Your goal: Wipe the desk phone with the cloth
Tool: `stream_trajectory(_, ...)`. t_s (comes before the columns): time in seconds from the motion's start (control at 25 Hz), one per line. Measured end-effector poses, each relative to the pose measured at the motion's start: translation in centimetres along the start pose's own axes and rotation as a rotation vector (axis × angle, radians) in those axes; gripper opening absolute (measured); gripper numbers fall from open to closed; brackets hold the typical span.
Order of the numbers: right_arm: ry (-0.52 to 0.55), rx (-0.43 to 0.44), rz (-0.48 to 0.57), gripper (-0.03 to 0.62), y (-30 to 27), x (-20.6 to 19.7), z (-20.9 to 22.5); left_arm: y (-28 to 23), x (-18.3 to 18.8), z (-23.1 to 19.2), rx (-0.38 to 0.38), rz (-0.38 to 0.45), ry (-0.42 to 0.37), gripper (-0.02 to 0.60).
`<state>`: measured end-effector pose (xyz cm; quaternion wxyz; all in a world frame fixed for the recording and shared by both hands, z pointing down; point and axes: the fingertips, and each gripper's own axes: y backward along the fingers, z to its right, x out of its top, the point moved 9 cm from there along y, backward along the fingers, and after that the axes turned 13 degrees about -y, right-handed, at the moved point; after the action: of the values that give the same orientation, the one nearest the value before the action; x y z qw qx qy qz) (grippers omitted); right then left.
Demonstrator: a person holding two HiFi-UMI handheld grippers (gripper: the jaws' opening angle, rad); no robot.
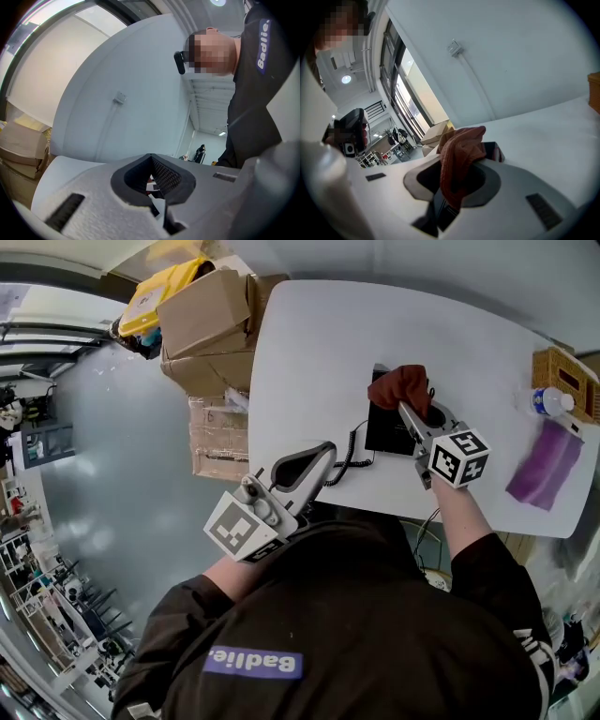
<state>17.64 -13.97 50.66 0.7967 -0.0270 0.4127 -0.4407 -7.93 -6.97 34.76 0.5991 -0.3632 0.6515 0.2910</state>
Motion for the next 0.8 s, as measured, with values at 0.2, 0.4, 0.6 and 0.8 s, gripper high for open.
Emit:
stream_trajectory(0.2, -0.034, -0.029, -0.012, 0.094, 1.3, -3.1, -0.5, 0.6, -0.4, 0.9, -0.04, 0.0, 0.009, 0.006)
stream_trajectory(0.4, -0.071, -0.059, -0.04, 0.094, 2.6, -7.1, -1.1, 1.8, -1.1, 2.0, -0.071, -0.033, -0.003, 0.006)
stream_trajectory(0.6, -0.102, -0.083, -0.071, 0.094, 3.8, -10.7, -1.5, 2.7, -1.5, 2.7, -0.1, -0.047, -0.007, 0.006)
stream_trajectory(0.8, -0.133, -0.094, -0.084, 0.094, 5.0, -12.6, -2.0, 2.8, -1.6, 3.5, -0.124, -0.046, -0.012, 0.006)
